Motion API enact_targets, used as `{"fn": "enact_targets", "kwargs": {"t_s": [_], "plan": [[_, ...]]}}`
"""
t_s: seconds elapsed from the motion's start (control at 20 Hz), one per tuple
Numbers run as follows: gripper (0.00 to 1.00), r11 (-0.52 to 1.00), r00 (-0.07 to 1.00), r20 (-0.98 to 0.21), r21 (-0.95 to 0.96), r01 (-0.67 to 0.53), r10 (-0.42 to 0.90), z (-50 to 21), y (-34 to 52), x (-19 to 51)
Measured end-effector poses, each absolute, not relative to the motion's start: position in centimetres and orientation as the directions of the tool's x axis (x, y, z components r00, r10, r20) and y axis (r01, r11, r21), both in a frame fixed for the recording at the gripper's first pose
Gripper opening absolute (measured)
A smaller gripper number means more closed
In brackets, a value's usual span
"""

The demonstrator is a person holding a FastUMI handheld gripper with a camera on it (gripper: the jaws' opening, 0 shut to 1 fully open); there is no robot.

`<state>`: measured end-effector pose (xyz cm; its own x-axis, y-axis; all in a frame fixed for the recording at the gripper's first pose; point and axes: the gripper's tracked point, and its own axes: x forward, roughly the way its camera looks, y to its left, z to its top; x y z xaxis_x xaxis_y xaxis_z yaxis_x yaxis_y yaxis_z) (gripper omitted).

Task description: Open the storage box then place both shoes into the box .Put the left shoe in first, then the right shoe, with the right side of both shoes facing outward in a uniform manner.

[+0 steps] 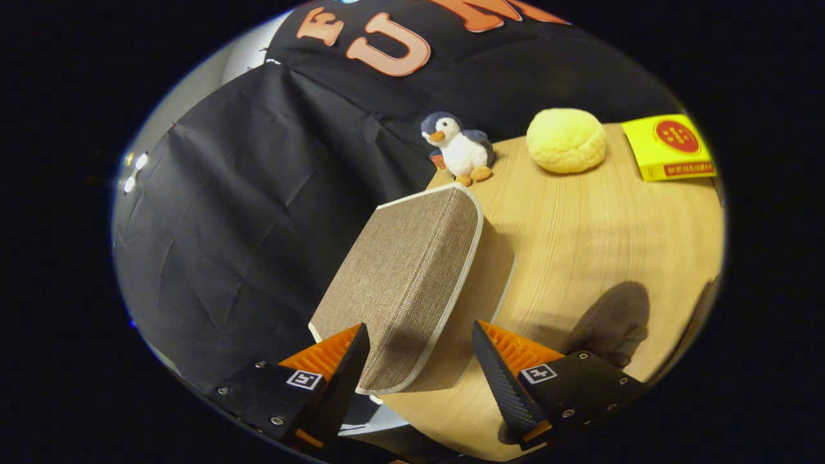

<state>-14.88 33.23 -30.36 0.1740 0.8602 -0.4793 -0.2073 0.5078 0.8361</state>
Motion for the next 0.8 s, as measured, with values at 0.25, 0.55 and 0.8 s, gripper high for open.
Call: {"fn": "enact_targets", "kwargs": {"t_s": [0.25,0.55,0.8], "plan": [[0.96,0.428,0.127,-0.414,0.897,-0.110,0.901,-31.6,35.1,-15.3],[0.95,0.338,0.103,-0.335,0.941,-0.020,0.937,-31.5,36.8,-15.6],[0.82,0.302,0.118,-0.301,0.953,0.005,0.946,-30.5,35.5,-15.5]]}}
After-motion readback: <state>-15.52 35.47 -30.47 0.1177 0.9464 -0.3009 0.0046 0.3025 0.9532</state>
